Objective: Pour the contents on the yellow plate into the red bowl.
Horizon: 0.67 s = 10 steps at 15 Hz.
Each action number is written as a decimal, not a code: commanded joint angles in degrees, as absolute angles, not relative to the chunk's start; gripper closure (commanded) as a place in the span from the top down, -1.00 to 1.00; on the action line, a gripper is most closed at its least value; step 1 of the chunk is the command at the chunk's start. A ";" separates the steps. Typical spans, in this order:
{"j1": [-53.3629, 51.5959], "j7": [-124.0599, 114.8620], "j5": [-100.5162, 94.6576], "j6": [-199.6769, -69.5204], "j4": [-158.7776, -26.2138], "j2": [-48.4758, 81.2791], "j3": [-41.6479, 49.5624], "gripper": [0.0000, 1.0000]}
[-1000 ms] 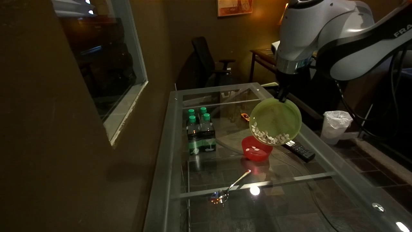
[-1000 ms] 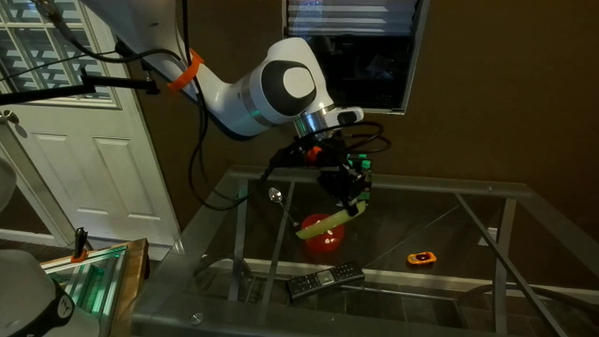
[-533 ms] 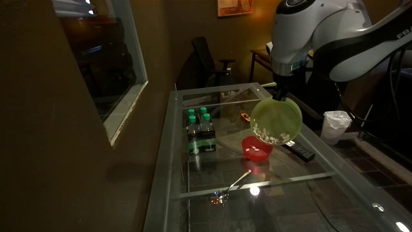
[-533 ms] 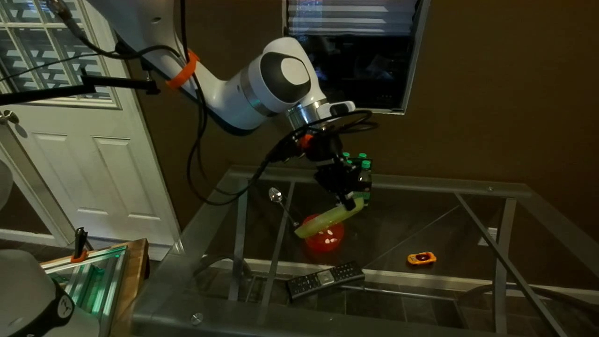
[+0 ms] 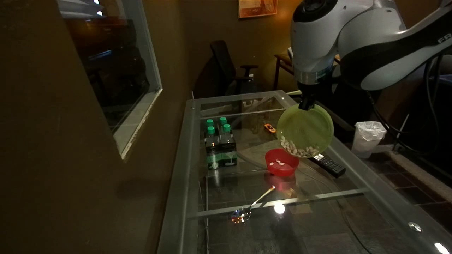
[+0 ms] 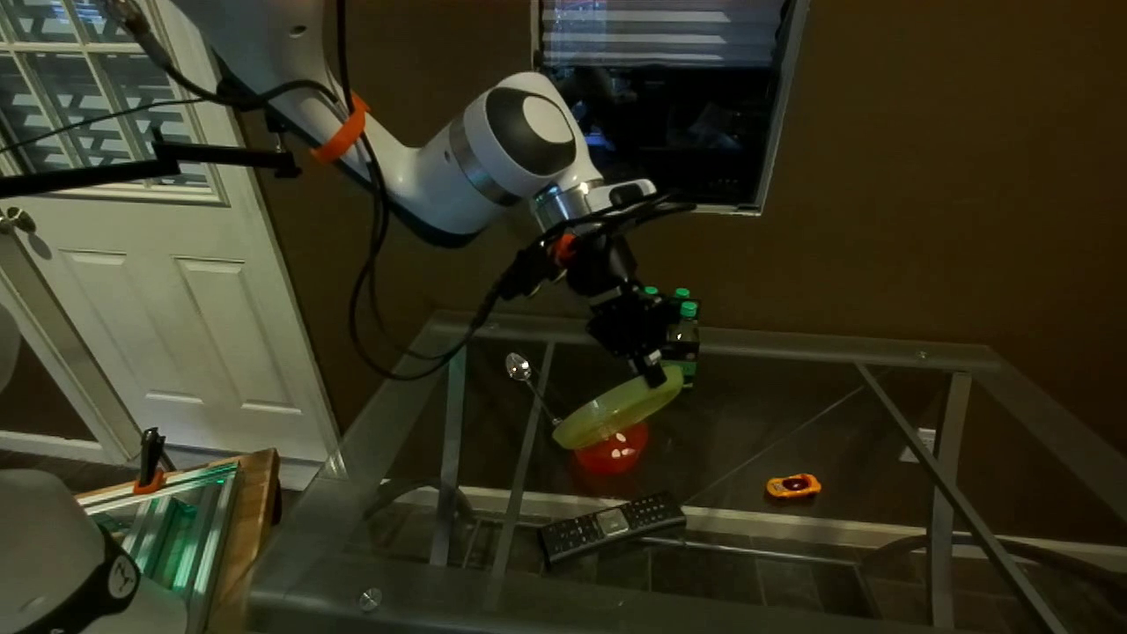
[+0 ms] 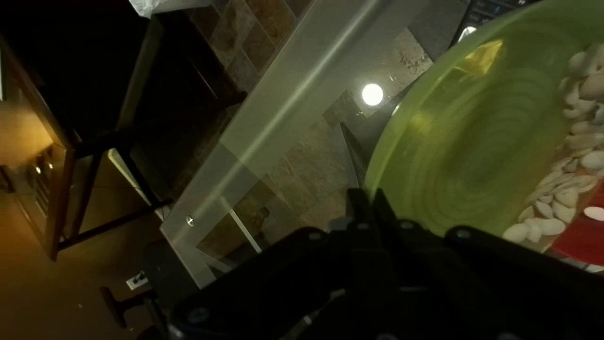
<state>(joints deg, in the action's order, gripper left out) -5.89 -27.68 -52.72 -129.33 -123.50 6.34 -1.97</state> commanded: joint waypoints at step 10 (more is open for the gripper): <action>-8.79 -32.74 -56.14 -118.96 -117.60 11.23 -3.80 -0.98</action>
<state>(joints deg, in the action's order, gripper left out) -8.02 -31.00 -54.83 -122.46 -120.14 9.51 -3.34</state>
